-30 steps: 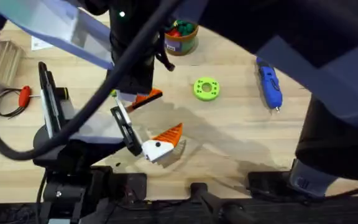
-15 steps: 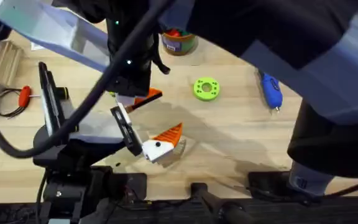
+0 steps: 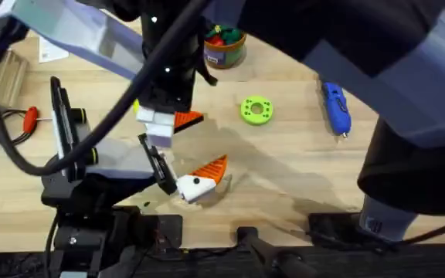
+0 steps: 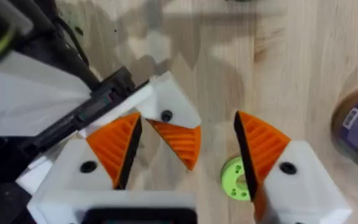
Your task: Pick up the gripper from the table and insert it into the empty holder that is missing its gripper. Then pick up a screw, insert it into the mounting hole, and use the screwdriver to tighten it. Finally, clean up the table by picking up the vegetable and placing it into the bucket.
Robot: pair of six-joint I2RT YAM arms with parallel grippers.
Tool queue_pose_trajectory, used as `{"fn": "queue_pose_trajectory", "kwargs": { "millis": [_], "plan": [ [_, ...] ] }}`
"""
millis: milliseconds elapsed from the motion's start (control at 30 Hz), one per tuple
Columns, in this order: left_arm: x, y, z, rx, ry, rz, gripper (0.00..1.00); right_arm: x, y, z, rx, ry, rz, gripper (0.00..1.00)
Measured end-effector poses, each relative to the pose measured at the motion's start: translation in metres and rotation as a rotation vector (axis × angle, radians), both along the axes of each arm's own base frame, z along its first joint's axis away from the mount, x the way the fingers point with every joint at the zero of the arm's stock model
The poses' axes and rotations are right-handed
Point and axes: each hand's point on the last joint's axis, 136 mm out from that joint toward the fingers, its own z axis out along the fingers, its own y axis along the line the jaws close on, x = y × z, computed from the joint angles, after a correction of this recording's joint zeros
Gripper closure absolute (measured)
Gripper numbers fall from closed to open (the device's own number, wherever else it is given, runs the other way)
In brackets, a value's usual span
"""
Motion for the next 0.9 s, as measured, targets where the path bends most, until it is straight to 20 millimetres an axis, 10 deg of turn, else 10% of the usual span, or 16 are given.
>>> {"fn": "queue_pose_trajectory", "kwargs": {
  "millis": [700, 900],
  "plan": [
    [0.000, 0.000, 0.000, 0.002, -0.003, 0.000, 0.015, 0.011, -0.057, 0.032, 0.165, 0.004, -0.187, 0.107],
    [0.000, 0.000, 0.000, 0.002, -0.003, 0.000, 0.015, 0.025, -0.116, 0.006, 0.209, -0.065, -0.526, 0.049]
  ]
}}
